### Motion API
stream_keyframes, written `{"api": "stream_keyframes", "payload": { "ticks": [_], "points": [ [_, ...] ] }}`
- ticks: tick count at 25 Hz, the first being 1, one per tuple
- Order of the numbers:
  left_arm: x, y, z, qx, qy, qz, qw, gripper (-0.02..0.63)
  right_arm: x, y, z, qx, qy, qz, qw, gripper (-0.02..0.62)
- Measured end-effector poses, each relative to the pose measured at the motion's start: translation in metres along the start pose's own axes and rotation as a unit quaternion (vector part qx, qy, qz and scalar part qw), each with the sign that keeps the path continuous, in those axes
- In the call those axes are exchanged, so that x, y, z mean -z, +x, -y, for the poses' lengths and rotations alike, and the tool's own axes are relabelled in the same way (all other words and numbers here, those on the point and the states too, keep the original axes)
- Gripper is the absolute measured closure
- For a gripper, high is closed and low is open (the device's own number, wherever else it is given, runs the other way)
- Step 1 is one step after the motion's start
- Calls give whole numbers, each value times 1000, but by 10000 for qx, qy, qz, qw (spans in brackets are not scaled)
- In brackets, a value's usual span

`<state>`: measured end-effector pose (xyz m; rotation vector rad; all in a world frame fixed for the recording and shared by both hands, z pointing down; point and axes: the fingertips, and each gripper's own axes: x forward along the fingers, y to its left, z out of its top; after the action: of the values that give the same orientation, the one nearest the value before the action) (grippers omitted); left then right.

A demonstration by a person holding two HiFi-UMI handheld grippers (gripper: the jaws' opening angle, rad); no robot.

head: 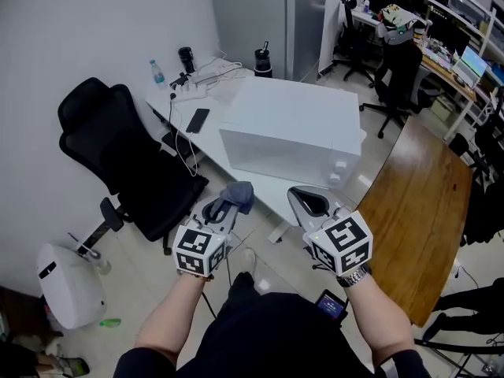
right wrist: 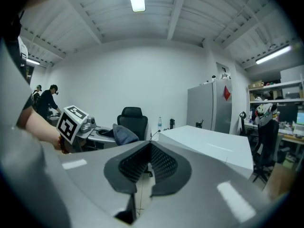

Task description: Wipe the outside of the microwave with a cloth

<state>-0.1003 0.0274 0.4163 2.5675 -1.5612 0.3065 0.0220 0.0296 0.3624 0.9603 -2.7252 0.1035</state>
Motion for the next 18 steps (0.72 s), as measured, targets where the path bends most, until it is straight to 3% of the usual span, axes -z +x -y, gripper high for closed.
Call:
{"api": "stream_keyframes", "payload": {
  "ticks": [10,18],
  "points": [
    [32,55,-120,-490,-320,-295,9979,531,-35,95,47,314,8,226,9993,594],
    [52,106,-193,-424,-472,-545,9965,531,-60,176,82,569,80,217,9981,594]
  ]
}}
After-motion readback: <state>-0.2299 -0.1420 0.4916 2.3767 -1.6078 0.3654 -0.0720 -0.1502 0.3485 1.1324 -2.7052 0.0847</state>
